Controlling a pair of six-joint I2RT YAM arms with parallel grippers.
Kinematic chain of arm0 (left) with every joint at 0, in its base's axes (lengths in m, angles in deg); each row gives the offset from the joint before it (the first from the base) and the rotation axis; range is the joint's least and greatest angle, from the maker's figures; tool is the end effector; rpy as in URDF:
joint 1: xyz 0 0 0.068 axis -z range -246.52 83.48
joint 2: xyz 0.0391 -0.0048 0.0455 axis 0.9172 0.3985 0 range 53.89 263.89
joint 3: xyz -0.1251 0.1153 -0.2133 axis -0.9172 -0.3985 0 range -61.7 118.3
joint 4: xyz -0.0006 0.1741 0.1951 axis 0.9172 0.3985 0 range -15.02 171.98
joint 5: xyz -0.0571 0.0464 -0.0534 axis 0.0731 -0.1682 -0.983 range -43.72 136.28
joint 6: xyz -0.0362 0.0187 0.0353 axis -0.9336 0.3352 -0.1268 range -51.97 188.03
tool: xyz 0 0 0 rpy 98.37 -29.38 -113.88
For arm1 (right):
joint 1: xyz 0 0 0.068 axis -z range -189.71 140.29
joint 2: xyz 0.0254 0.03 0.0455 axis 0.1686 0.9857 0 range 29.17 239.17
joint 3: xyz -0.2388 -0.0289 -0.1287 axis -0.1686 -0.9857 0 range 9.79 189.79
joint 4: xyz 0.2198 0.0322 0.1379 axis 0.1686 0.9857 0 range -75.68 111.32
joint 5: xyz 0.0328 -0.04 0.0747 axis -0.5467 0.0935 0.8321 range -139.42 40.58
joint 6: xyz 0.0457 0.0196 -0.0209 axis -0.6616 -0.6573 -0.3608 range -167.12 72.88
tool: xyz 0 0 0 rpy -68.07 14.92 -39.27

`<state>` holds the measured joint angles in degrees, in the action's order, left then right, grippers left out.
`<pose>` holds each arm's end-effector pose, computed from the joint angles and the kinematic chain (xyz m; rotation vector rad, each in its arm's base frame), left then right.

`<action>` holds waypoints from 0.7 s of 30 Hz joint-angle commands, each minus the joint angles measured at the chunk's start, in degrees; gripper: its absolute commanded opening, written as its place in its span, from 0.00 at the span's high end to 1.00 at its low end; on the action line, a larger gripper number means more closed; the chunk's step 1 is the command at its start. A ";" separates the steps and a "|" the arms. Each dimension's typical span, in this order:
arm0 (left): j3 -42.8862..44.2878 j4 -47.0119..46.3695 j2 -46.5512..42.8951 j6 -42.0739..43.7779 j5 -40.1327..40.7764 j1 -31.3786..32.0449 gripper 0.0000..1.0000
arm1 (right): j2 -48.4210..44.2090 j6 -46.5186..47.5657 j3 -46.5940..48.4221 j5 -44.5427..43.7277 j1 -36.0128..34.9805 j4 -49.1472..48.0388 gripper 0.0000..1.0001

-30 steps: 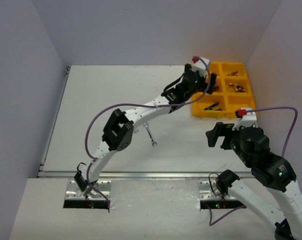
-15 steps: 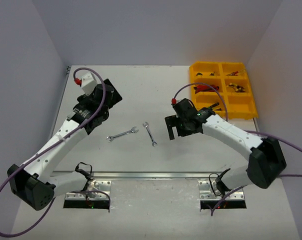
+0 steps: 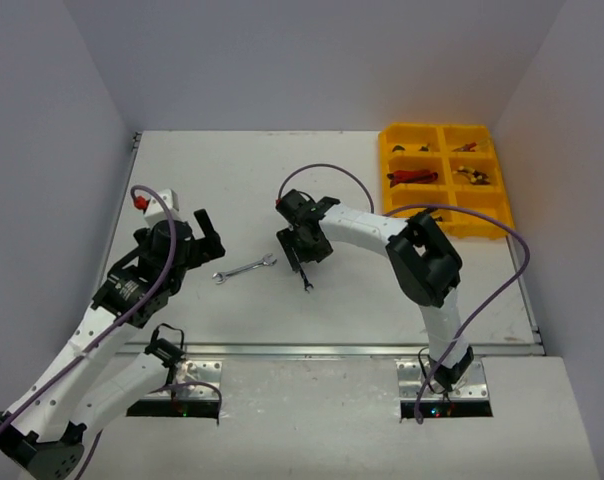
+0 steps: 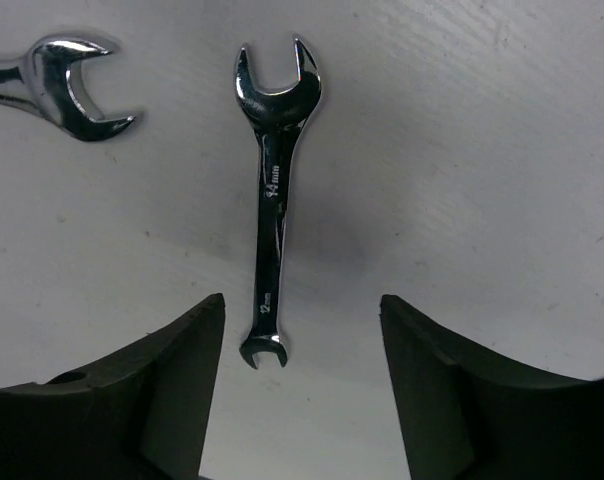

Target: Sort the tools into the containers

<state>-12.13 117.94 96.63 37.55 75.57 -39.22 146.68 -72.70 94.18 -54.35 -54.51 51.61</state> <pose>0.1387 -0.0519 0.3194 -0.3360 2.0842 -0.0349 0.2977 0.2913 0.1610 -0.4483 2.7718 0.1802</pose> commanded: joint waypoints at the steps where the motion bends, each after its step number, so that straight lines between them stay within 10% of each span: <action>1: -1.53 -5.55 -0.29 3.62 -1.81 -0.05 0.00 | 3.14 0.54 5.91 -0.52 -0.81 1.33 0.40; 21: -2.28 -6.92 -0.48 5.17 -5.39 -0.05 0.00 | 12.36 -2.74 6.91 -2.35 -1.95 6.27 0.71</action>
<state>-14.21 113.52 96.85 41.56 71.01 -39.23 156.06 -74.74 103.09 -56.77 -56.41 54.75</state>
